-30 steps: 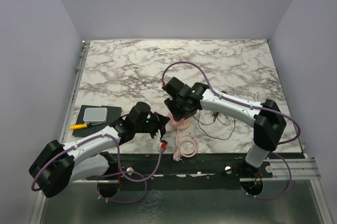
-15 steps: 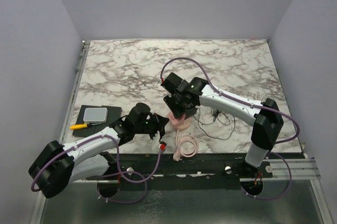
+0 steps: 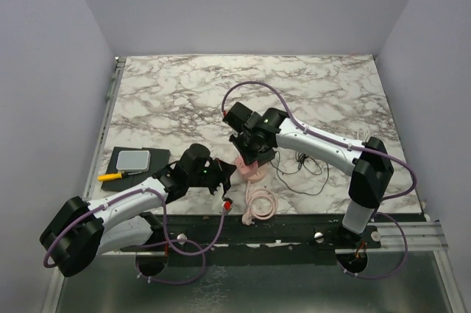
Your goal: Insert the plug
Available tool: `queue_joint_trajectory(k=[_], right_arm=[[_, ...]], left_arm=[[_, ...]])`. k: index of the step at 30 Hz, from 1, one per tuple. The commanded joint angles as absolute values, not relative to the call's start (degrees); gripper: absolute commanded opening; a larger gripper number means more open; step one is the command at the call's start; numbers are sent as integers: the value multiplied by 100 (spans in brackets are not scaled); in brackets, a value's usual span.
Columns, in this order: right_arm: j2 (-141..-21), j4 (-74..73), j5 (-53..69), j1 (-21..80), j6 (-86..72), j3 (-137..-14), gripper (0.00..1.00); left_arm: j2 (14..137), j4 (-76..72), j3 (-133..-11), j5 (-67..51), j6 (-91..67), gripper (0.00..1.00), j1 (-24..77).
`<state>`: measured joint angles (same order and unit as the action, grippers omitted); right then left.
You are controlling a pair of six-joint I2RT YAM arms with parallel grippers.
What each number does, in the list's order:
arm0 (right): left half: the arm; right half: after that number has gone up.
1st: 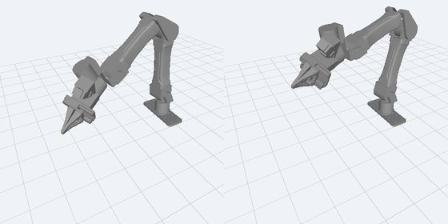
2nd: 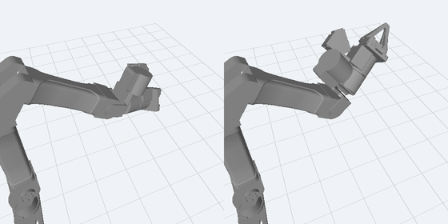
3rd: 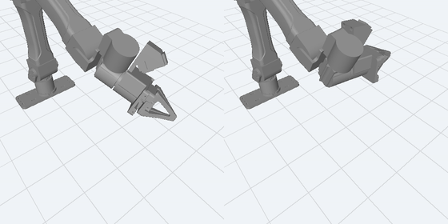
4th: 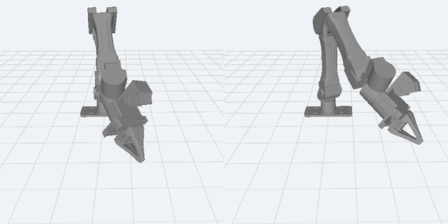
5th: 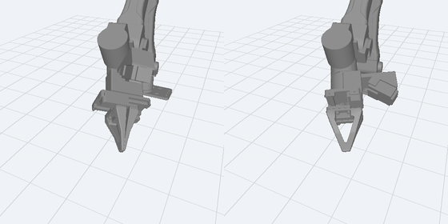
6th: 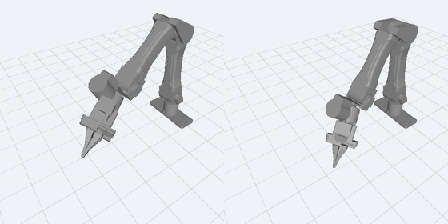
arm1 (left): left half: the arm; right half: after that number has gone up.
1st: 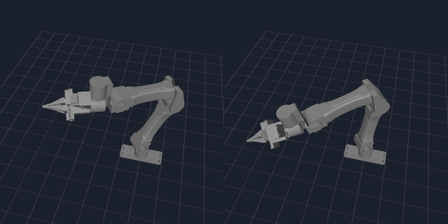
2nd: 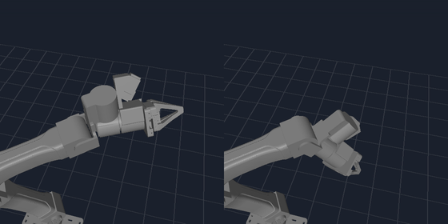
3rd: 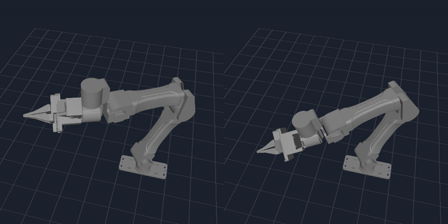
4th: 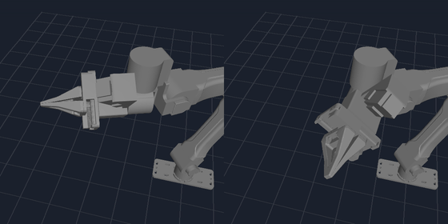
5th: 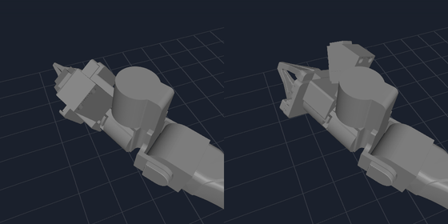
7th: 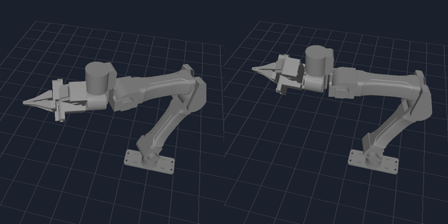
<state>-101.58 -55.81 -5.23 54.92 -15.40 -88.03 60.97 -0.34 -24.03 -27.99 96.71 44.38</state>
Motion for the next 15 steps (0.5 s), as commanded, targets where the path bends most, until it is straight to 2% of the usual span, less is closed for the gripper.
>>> queue_joint_trajectory(k=[1, 15], right_arm=[[-10336, -5788, -604, 5502, -1474, -8898, 21], [-10643, -6037, -530, 5462, -1438, -9131, 17]], left_arm=[[6115, 62, -2472, -2873, 9711, 0, 4467], [6122, 45, -2510, -2811, 10073, 0, 4474]])
